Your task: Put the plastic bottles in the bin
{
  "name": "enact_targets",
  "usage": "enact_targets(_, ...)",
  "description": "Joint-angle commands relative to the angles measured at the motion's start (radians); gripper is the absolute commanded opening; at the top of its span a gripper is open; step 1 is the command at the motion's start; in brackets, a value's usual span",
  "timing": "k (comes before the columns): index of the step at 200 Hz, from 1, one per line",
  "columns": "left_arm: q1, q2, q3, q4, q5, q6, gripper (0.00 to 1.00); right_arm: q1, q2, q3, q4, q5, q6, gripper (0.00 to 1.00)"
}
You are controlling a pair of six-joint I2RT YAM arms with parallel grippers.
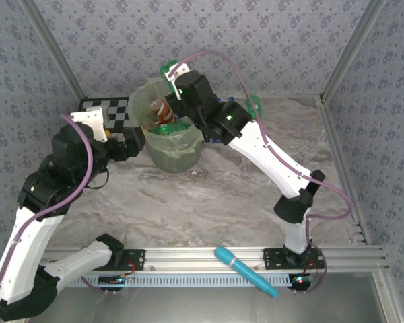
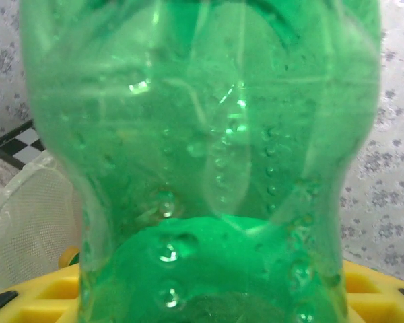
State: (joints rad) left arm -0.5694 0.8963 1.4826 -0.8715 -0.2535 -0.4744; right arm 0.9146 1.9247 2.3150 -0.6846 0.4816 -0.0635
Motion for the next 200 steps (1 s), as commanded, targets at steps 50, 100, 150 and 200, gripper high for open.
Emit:
enact_targets(50,0.004,-0.053,0.012,-0.059,-0.056,0.0,1.0,-0.013,0.159,0.143,-0.039,-0.064,-0.106,0.48)
enact_targets(100,0.005,-0.054,0.021,-0.064,-0.067,0.012,1.0,-0.035,0.162,0.119,-0.038,-0.069,-0.044,0.49)
enact_targets(150,0.004,-0.041,0.016,-0.047,-0.057,0.013,1.0,-0.042,0.085,-0.018,-0.02,-0.064,0.037,0.65)
enact_targets(200,0.005,-0.022,0.014,-0.035,-0.03,0.013,1.0,-0.038,0.042,-0.047,-0.01,-0.001,0.046,0.95)
